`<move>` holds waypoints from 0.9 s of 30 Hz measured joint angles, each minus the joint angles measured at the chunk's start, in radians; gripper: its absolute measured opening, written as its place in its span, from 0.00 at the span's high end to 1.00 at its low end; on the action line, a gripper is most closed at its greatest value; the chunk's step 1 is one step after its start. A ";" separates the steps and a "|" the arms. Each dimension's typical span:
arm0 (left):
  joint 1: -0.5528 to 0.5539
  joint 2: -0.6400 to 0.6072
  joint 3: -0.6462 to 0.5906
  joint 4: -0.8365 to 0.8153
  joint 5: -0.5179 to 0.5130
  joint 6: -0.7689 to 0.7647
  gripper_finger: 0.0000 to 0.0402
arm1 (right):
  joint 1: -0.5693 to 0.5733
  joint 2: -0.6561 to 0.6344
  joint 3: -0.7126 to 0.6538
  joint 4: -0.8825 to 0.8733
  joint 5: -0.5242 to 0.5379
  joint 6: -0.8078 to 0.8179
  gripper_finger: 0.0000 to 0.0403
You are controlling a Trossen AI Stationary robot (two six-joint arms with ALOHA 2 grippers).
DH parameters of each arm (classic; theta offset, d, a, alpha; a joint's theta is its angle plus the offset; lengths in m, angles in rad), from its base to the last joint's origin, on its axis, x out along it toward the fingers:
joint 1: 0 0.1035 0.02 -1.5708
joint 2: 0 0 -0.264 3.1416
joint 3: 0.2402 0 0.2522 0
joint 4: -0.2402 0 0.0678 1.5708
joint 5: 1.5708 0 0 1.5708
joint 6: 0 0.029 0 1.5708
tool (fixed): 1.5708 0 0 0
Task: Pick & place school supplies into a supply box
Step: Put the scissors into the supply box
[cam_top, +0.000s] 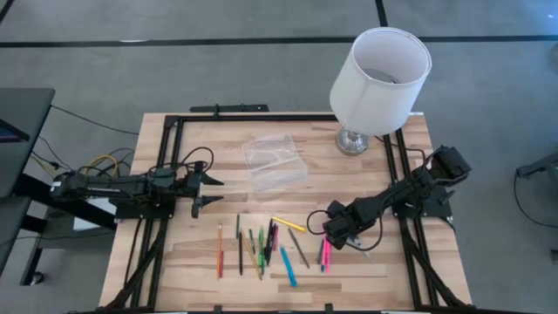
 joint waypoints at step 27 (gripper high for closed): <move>0.000 0.000 0.000 0.003 -0.020 0.028 0.45 | 0.002 -0.044 -0.010 0.012 0.080 -0.105 0.83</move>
